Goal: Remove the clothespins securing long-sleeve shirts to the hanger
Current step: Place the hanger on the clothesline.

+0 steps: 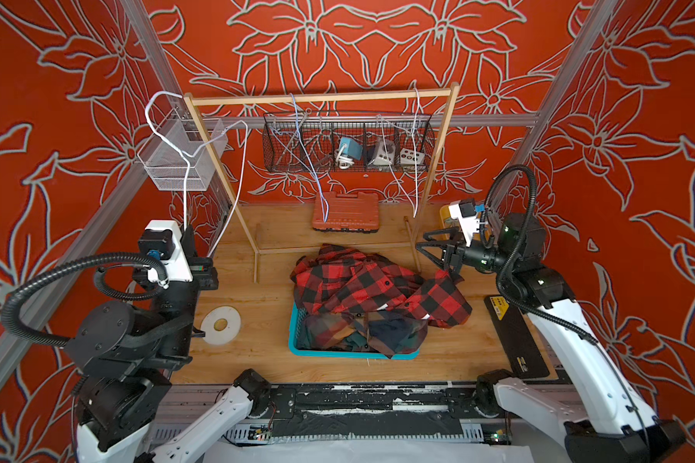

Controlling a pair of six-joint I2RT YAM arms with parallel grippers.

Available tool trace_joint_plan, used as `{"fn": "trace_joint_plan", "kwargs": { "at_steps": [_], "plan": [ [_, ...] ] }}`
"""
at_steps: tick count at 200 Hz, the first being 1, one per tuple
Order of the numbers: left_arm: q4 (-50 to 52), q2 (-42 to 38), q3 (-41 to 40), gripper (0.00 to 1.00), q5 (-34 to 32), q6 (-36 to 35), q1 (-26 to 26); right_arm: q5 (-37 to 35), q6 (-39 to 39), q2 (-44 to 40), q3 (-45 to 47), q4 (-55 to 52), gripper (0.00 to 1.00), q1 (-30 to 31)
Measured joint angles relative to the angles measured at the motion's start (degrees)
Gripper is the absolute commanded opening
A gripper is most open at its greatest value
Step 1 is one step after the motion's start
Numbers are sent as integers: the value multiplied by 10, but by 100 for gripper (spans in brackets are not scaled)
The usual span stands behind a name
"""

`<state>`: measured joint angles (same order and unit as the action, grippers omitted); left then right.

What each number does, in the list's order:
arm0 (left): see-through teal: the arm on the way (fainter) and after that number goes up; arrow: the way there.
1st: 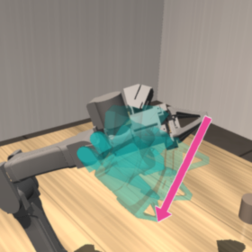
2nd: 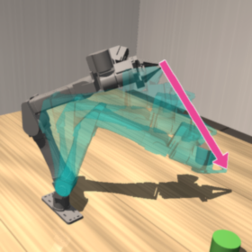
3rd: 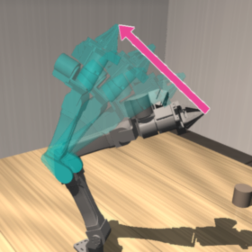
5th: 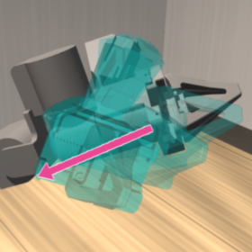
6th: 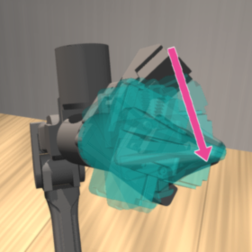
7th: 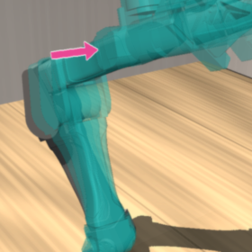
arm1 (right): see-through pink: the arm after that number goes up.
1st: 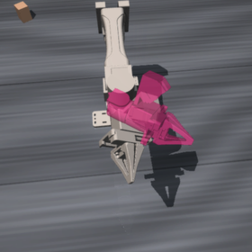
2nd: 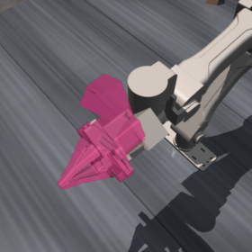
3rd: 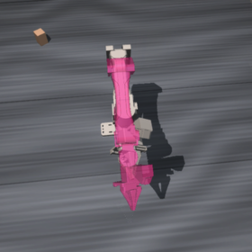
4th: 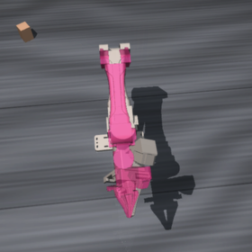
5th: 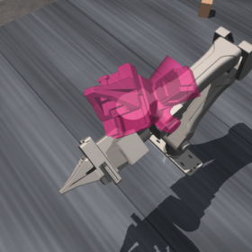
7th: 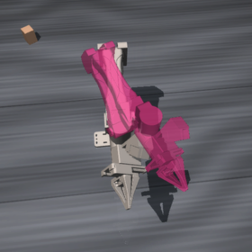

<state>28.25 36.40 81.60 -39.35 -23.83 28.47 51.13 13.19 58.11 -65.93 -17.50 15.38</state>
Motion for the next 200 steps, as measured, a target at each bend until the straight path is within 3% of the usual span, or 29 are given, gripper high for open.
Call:
{"fn": "trace_joint_plan", "kwargs": {
  "at_steps": [55,131,200],
  "plan": [
    [-16,50,-43,0,-31,-24,0,4,4,-4,4,7,59,0],
    [-136,127,-75,0,-32,-59,-2,6,12,-9,26,27,59,0],
    [-168,169,-39,0,52,-23,-116,20,16,-8,34,48,59,0]
  ]
}}
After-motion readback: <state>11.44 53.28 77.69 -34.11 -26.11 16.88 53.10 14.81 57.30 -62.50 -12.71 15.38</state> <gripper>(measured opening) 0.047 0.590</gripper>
